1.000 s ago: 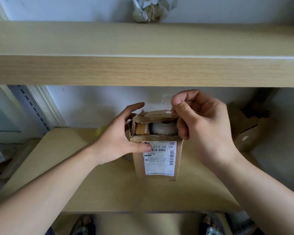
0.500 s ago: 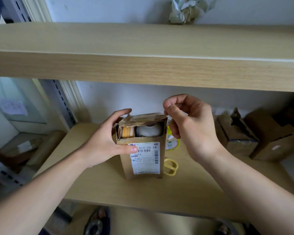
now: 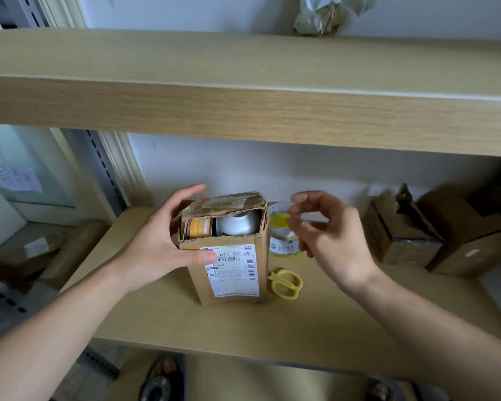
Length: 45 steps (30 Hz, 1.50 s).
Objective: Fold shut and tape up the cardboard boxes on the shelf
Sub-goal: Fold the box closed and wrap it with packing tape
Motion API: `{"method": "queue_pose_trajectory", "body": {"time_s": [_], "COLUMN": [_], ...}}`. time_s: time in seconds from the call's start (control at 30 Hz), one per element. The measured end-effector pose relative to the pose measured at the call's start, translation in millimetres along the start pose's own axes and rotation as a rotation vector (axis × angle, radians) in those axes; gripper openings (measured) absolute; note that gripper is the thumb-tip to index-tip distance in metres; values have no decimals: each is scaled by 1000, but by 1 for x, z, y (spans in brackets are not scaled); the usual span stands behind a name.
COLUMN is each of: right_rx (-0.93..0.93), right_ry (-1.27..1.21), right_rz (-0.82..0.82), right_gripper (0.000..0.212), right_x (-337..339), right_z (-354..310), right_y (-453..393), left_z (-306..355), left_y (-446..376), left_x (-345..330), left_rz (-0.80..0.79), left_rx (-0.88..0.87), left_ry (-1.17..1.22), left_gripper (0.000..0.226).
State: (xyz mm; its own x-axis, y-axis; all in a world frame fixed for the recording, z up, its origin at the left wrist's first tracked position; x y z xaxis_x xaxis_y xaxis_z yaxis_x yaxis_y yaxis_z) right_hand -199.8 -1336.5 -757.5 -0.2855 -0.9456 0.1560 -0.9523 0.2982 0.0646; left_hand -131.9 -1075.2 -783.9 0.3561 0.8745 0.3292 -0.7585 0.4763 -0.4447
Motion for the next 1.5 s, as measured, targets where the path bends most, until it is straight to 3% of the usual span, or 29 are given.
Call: {"method": "queue_pose_trajectory", "body": {"time_s": [0.23,0.57,0.9,1.1,1.27,1.5], "right_rx": [236,368,341,473,402,351], "right_ry": [476,905,983,981,991,989], "right_rz": [-5,-51,-27,52,131,150], "right_gripper": [81,115,117,90,119,115], "right_x": [-16,-21,13,46,74,99], "right_z": [53,108,125,126,134,130], "right_y": [5,-6,-16,-3,-6,-11], "left_z": [2,1,5,7,9,11], "left_y": [7,9,2,-9,-17,-26], "left_x": [7,9,-5,-19,-35,-51], "left_rz": [-8,-13,-30,-56,-81,-51], "left_rx": [-5,-4,-7,-25,-32,-53], "left_ry": [-30,-12,-7,-6,-6,-7], "left_gripper": [112,113,111,110,111,106]}}
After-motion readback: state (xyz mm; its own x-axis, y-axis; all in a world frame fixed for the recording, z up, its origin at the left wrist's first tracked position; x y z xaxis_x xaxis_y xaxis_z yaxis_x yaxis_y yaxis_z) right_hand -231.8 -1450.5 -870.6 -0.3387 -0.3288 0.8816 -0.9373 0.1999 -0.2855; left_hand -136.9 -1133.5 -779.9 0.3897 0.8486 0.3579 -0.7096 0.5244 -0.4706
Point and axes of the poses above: each hand's wrist, its own y-axis away from the middle knuckle, its own x-axis out of the back of the hand, z = x × y, the point moved 6 cm from there along -y, towards the middle knuckle, and after that the axes turned 15 degrees about -x, right-handed, at the moved point
